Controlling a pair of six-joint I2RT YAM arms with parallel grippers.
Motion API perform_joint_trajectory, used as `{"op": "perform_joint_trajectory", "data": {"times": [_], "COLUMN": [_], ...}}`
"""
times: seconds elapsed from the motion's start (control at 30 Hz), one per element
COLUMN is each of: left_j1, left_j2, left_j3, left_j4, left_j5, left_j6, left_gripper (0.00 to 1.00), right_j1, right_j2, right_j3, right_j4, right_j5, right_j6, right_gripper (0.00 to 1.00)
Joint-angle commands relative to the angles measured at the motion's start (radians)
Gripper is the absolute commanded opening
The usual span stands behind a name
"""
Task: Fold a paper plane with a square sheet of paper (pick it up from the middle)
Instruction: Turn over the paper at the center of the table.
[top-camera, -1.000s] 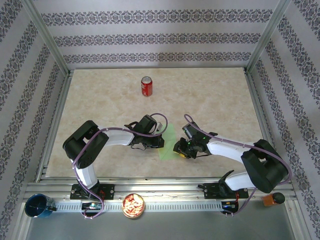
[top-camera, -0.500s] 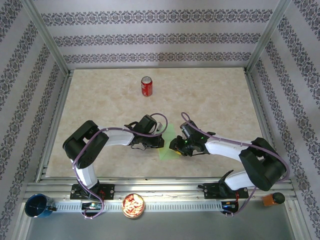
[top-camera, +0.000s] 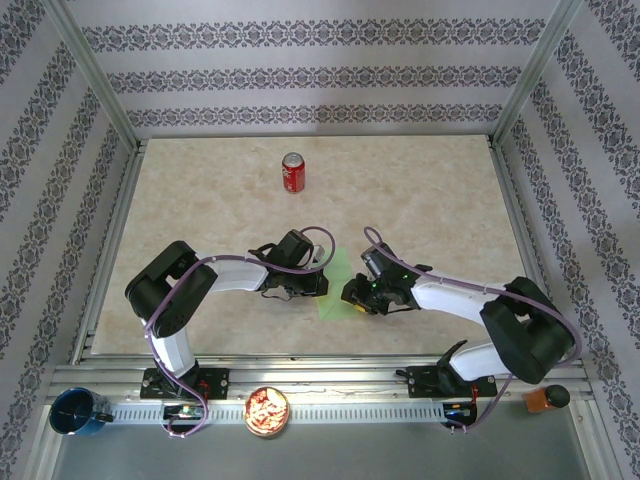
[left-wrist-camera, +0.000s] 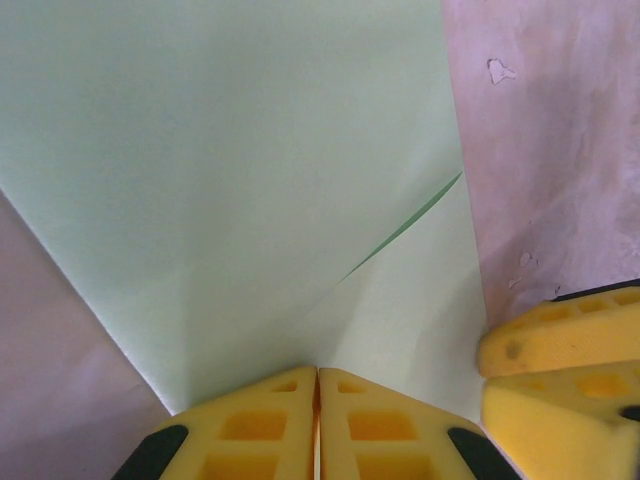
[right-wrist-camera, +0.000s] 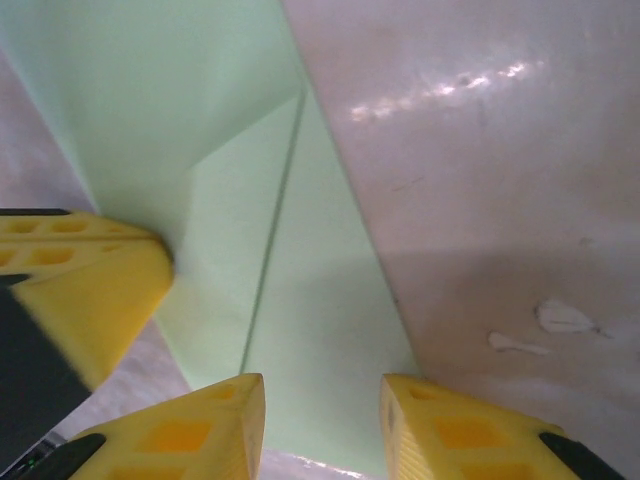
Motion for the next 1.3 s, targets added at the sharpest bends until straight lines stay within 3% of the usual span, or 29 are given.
{"op": "perform_joint_trajectory", "data": {"times": [0.0, 0.43, 1.27], "left_j1": [0.013, 0.015, 0.018], "left_j2": [0.001, 0.005, -0.024], "left_j3": [-0.030, -0.032, -0.016], "left_j4": [-0.047, -0.033, -0.057], "left_j5": [-0.004, 0.001, 0.000], "left_j6": [-0.009, -0.017, -0.023], "left_gripper": [0.10, 0.10, 0.10], "right_j1": [0.012, -0.001, -0.166], "right_j2": [0.025, 0.055, 0.178], "right_j3": [0.014, 0.050, 0.099], "right_j4": [0.022, 0.107, 0.240], "right_j5": [-0.010, -0.036, -0.238], "right_j6": [-0.020, -0.028, -0.172], "right_gripper": [0.37, 0.38, 0.41]}}
